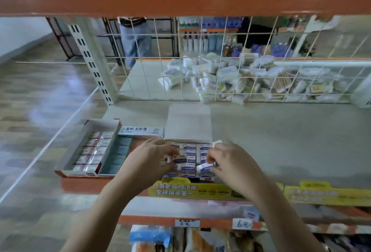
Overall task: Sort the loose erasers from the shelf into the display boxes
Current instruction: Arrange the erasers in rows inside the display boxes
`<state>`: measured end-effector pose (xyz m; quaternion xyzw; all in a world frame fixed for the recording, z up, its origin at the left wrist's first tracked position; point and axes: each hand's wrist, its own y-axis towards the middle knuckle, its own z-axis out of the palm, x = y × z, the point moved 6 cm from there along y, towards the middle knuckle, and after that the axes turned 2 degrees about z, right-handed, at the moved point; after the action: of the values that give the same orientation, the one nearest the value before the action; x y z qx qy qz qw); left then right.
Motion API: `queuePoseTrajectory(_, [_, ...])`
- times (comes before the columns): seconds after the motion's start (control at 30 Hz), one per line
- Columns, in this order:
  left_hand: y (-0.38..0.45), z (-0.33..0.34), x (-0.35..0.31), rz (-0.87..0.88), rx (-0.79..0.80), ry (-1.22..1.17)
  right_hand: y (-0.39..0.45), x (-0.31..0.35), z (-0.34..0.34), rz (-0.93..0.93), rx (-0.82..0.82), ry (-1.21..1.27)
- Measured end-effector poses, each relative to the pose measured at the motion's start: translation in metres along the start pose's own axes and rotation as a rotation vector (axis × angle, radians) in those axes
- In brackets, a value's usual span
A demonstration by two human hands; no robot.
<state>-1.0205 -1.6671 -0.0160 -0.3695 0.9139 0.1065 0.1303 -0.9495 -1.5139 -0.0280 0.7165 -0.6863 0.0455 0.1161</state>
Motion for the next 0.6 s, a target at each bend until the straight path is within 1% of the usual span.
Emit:
queuePoseTrajectory(0.17, [-0.001, 0.003, 0.004, 0.048, 0.010, -0.018, 0.000, 0.001, 0.006, 0.088, -0.018, -0.007])
queuePoseTrajectory(0.4, [0.005, 0.008, 0.000, 0.128, 0.044, -0.016, 0.001, 0.002, 0.009, 0.158, -0.008, -0.024])
queuePoseTrajectory(0.5, [0.008, 0.013, -0.006, 0.156, 0.102, -0.007, 0.000, 0.001, 0.009, 0.147, -0.006, -0.006])
queuePoseTrajectory(0.6, [0.011, 0.019, -0.009, 0.167, 0.174, 0.016, -0.003, -0.002, 0.003, 0.154, -0.042, 0.075])
